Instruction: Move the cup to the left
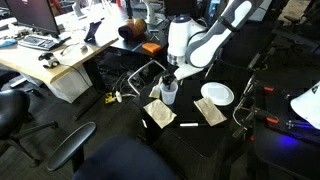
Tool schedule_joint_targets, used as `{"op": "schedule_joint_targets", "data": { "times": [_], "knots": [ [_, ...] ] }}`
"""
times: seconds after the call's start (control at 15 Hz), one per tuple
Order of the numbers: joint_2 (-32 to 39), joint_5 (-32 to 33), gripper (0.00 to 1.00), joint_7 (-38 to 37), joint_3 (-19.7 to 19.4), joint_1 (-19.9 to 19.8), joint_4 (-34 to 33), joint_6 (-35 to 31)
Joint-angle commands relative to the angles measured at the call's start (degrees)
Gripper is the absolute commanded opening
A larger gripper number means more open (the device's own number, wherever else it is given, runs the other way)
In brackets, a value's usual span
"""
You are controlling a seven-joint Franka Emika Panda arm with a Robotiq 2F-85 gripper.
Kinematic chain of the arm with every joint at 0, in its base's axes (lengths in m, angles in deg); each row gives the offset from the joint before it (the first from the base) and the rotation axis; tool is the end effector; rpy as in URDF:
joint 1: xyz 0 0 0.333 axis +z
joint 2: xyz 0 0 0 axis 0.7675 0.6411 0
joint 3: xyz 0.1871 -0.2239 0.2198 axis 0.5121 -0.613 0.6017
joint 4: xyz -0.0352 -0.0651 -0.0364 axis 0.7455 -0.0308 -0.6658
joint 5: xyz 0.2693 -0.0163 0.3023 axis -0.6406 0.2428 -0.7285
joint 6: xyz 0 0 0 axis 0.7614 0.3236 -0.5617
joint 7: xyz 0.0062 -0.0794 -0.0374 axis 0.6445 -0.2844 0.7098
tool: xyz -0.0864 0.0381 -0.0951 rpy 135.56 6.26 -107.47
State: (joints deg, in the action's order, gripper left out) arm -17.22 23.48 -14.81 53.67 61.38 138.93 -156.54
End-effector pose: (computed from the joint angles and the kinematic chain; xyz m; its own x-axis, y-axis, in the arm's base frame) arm 0.6330 0.0955 0.1455 0.8453 -0.5297 0.0692 -0.5310 -0.8474 -0.0004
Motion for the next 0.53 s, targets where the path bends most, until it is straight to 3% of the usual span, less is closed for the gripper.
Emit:
{"op": "schedule_joint_targets", "data": {
  "times": [0.0, 0.33, 0.47],
  "knots": [
    [1.16, -2.27, 0.43, 1.04, -0.65, 0.71, -1.62, 0.21],
    [1.47, -3.09, 0.06, 1.01, -0.69, 0.76, -1.93, 0.28],
    [1.30, -3.23, 0.00, 0.90, -0.67, 0.79, -1.86, 0.55]
  ]
}}
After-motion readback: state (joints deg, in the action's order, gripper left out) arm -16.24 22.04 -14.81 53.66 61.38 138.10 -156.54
